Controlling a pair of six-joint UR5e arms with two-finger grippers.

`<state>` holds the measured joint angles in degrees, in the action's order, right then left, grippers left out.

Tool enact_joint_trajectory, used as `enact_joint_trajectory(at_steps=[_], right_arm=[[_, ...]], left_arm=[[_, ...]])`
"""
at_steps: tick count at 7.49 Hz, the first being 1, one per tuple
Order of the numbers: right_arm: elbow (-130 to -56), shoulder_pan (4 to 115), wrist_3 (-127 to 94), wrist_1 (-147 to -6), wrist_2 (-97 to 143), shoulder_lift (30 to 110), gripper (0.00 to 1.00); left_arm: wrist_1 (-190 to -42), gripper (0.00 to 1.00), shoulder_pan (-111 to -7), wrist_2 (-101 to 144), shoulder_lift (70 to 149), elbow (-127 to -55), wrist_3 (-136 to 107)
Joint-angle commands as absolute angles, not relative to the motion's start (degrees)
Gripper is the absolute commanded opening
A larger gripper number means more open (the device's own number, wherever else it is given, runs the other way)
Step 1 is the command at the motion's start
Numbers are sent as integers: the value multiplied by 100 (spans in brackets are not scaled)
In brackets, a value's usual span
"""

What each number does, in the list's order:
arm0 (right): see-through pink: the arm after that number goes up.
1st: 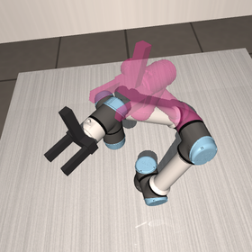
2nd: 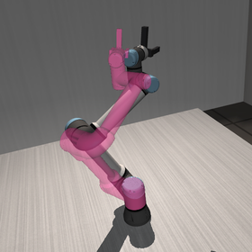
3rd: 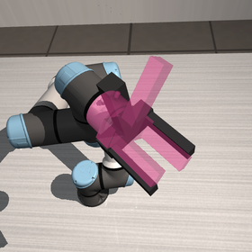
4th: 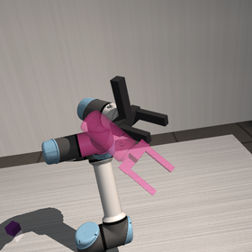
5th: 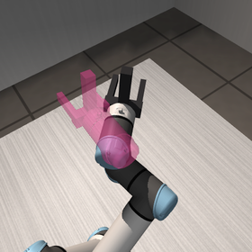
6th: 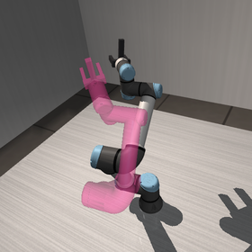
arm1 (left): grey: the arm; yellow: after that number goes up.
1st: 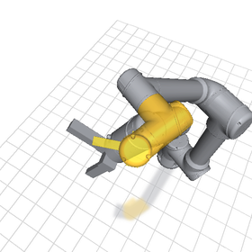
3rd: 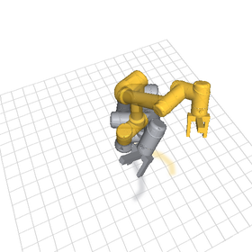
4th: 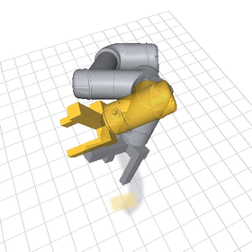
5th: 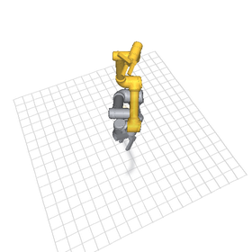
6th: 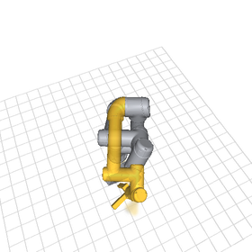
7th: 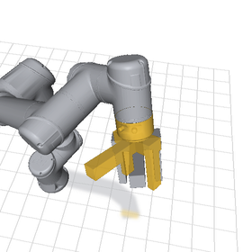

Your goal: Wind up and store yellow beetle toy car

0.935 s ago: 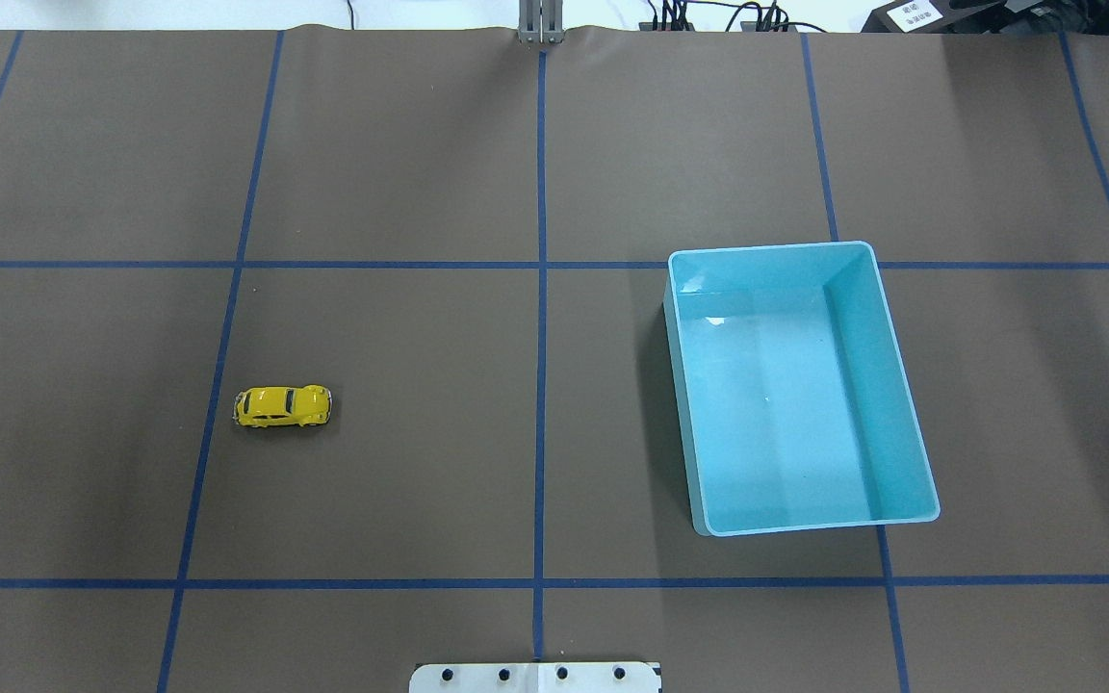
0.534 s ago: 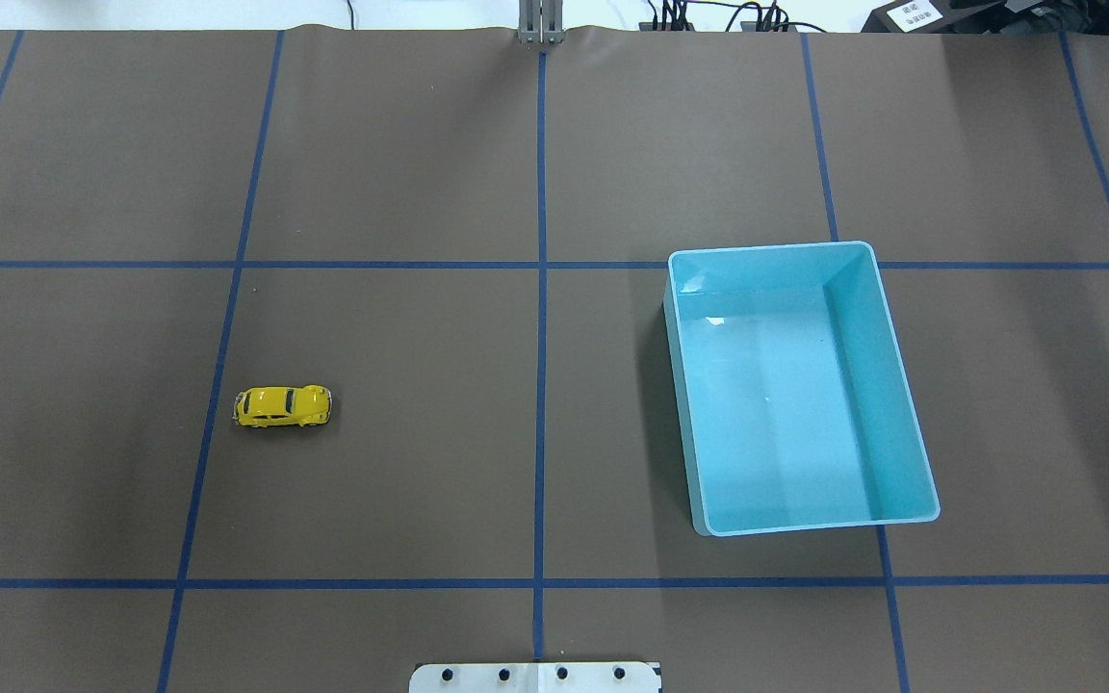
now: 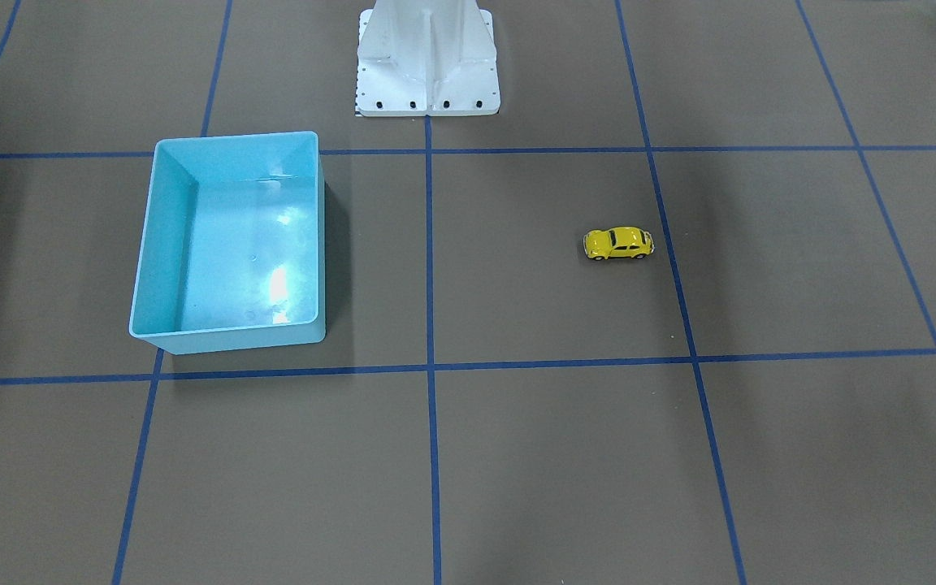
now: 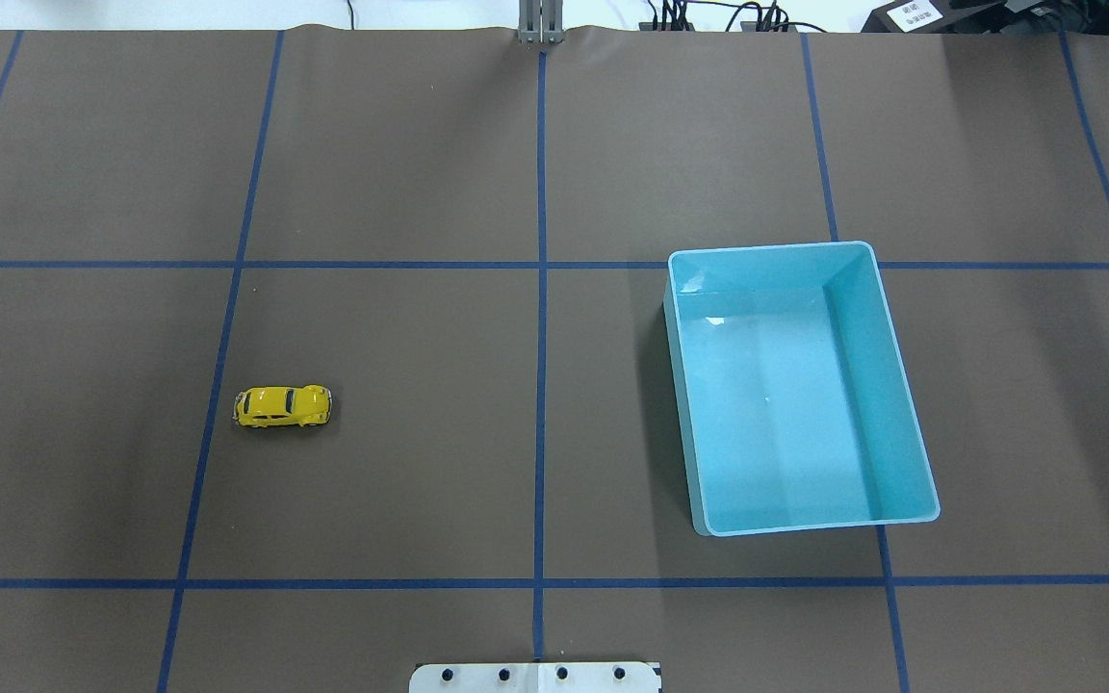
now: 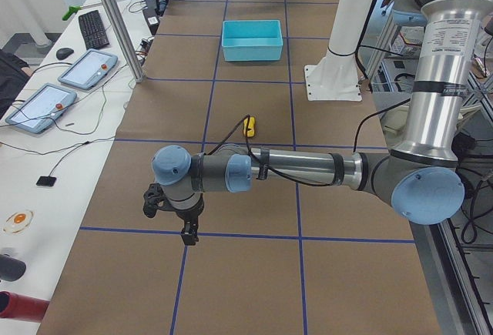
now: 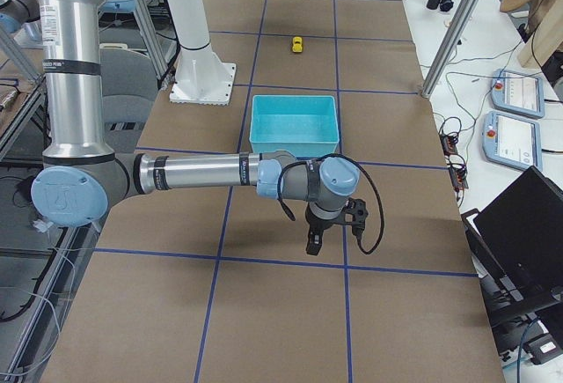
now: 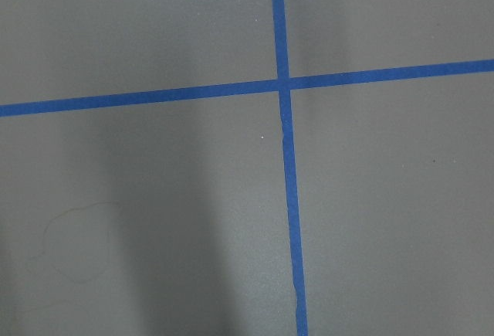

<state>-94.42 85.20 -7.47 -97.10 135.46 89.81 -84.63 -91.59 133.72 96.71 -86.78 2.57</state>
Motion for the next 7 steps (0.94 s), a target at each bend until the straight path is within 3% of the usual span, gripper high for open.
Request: enact_joint_trajectory(at_steps=[1, 7], right_arm=[[-9483, 8508, -738, -9712, 13544, 8929, 100], [-9448, 8508, -747, -9694, 13334, 8596, 100]], left_arm=[[-8455, 100, -9158, 13368, 9677, -8710, 264], [-8472, 100, -9149, 13421, 9685, -8895, 281]])
